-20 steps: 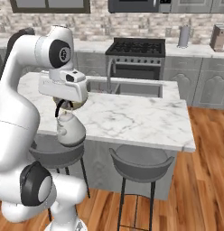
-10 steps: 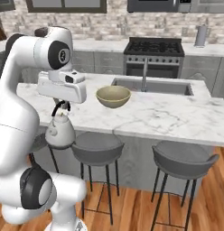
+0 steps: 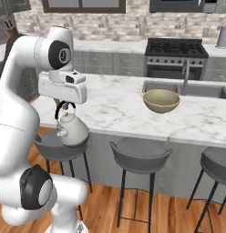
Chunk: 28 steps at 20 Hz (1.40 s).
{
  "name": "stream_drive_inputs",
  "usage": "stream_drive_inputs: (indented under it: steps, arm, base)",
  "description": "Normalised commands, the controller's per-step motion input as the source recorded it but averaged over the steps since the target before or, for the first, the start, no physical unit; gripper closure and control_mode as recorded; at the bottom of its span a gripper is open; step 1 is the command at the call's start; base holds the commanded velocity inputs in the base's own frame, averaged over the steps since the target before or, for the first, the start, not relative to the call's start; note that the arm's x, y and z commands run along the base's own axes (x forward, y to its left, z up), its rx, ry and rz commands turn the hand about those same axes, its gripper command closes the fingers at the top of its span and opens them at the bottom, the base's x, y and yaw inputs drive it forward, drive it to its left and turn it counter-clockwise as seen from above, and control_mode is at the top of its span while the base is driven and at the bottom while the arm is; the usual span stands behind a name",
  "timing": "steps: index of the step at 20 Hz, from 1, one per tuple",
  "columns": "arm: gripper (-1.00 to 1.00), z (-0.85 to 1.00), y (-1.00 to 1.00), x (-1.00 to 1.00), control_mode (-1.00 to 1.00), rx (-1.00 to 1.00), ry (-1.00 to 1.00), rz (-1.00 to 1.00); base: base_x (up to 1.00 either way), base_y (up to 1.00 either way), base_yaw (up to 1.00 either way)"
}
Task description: Pick the kettle and bowl and place them in the sink. Then turn on the water.
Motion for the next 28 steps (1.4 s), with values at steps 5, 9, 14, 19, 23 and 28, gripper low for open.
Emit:
stream_drive_inputs:
  steps: [5, 9, 14, 19, 23, 28]
  arm:
    - [1.00, 0.00, 0.00, 0.00, 1.00, 0.00, 0.00, 0.00]
    - [1.00, 0.00, 0.00, 0.00, 1.00, 0.00, 0.00, 0.00]
    - [1.00, 0.00, 0.00, 0.00, 1.00, 0.00, 0.00, 0.00]
    - [1.00, 0.00, 0.00, 0.00, 1.00, 0.00, 0.00, 0.00]
    - [1.00, 0.00, 0.00, 0.00, 1.00, 0.00, 0.00, 0.00]
    - [1.00, 0.00, 0.00, 0.00, 1.00, 0.00, 0.00, 0.00]
  base:
    - [-0.15, 0.83, 0.00]
    - [-0.11, 0.83, 0.00]
    - [-0.07, 0.83, 0.00]
    - [-0.06, 0.82, 0.00]
    - [-0.02, 0.77, 0.00]
    - [0.03, 0.67, 0.00]
